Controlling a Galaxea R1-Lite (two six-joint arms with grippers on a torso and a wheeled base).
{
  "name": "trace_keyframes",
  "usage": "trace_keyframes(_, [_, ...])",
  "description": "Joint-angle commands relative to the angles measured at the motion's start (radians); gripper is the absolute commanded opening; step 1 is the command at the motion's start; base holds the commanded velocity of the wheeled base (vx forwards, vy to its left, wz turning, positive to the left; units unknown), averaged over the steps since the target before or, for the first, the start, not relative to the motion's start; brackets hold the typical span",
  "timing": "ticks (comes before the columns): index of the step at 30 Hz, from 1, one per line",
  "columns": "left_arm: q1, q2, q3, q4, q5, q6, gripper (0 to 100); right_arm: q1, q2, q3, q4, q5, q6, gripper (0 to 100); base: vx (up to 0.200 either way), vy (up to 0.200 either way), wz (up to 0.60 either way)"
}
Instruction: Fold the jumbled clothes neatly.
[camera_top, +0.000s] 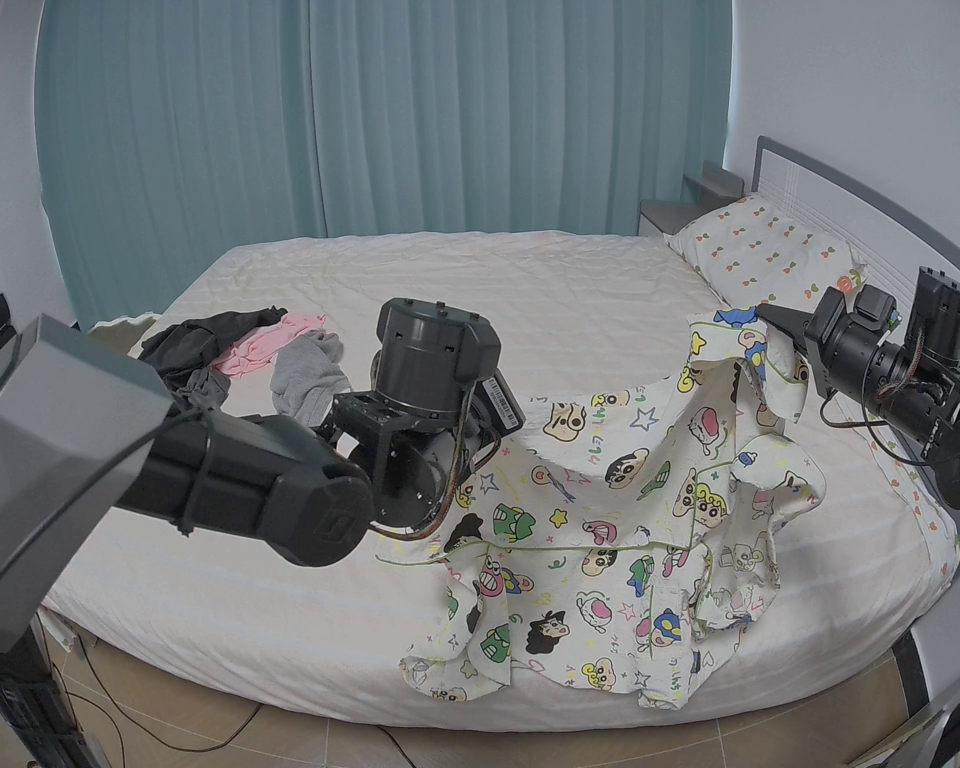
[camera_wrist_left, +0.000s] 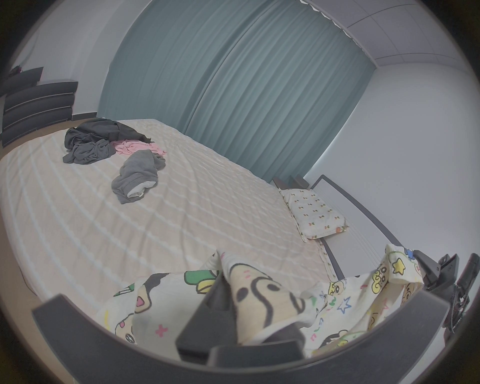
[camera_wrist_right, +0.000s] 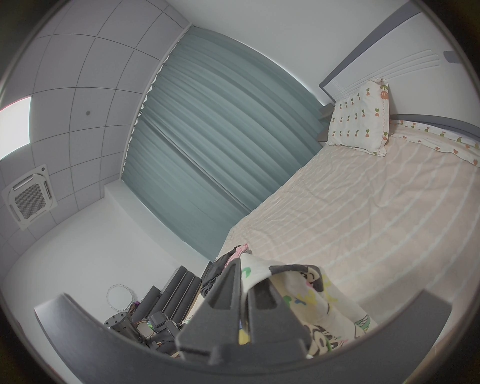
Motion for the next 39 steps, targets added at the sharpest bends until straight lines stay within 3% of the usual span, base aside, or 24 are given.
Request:
trace_keyframes(1, [0.009,0.069,-0.056,0.026,-0.04,0.0,0,-0.012,0.078,-0.034,-0.002,0.0,-0.002,0,0.2,0.0,0.0])
trace_keyframes(5, [0.009,0.071,-0.087,0.051,-0.118,-0.002,0,-0.024,0.132,-0.06,-0.002,0.0,-0.014,0,0.2,0.0,0.0])
trace_keyframes(13, [0.034,0.066,-0.106,0.068,-0.164,-0.022,0,-0.024,0.192,-0.066,-0.005,0.002,-0.017,0,0.2,0.0,0.0])
trace_keyframes(17, [0.07,0.06,-0.104,0.065,-0.261,-0.03,0,-0.023,0.212,-0.068,-0.005,0.002,-0.02,0,0.2,0.0,0.0])
trace_keyframes(25, [0.12,0.082,-0.099,0.069,-0.405,-0.03,0,-0.024,0.269,-0.066,-0.046,0.0,-0.031,0,0.0,0.0,0.0])
trace_keyframes(39, [0.198,0.31,-0.179,0.094,-0.411,-0.037,0,-0.023,0.473,-0.131,-0.097,-0.009,-0.051,0,0.0,0.0,0.0])
